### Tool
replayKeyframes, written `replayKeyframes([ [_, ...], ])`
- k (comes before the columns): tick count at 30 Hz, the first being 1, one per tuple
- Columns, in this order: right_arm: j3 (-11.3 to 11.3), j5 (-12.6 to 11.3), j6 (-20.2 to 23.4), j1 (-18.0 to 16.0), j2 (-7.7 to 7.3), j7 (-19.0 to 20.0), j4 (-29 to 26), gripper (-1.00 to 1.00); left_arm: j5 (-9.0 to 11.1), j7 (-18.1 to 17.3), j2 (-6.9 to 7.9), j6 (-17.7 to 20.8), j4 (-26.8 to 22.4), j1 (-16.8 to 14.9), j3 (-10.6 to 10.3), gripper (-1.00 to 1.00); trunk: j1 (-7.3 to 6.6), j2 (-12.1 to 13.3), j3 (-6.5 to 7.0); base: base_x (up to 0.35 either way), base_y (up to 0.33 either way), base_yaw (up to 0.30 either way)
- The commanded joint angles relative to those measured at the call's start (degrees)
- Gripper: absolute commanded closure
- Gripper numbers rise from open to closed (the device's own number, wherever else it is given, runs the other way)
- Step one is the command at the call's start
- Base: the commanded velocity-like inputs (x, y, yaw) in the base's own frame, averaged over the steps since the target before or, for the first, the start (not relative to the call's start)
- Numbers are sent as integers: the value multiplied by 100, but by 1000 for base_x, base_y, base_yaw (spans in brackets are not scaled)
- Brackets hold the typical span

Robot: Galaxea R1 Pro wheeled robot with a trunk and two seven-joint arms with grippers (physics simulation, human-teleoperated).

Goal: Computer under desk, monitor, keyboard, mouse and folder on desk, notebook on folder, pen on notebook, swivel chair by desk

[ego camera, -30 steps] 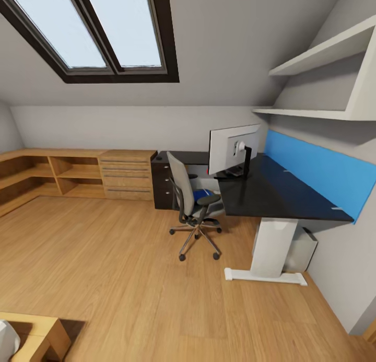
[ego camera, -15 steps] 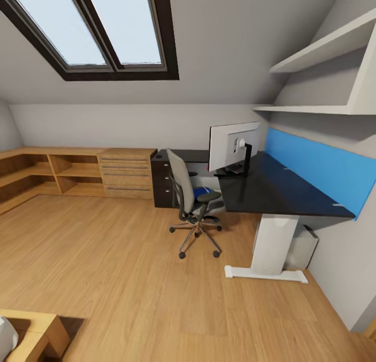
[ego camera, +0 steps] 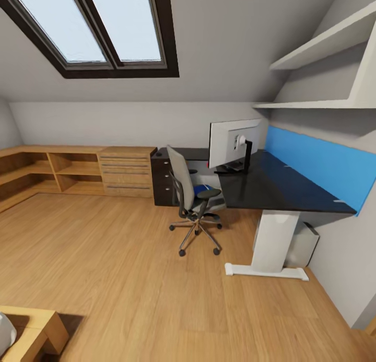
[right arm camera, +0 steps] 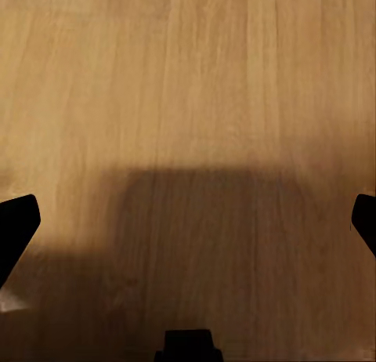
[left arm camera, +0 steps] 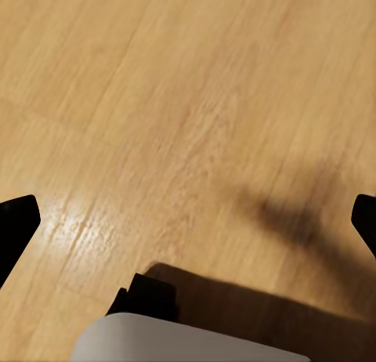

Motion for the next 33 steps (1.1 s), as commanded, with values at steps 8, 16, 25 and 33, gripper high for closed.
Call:
replayKeyframes([
  [8,20,-12,-24,-4,12,-1,169,-100,26,3,-6,-12,-10,3,-3,-100,176,-324,-148,0,0,0],
  [16,19,-10,-22,-4,4,-3,175,-100,26,4,-3,-12,-10,3,-4,-100,352,-645,-292,0,0,0],
  [25,8,-11,-16,-4,13,-4,174,-100,26,4,-1,-12,-10,3,-1,-100,550,-1006,-453,0,0,0],
  [33,10,-11,-15,-4,12,-2,174,-100,21,3,-7,-12,-8,3,-3,-100,725,-1327,-597,0,0,0],
])
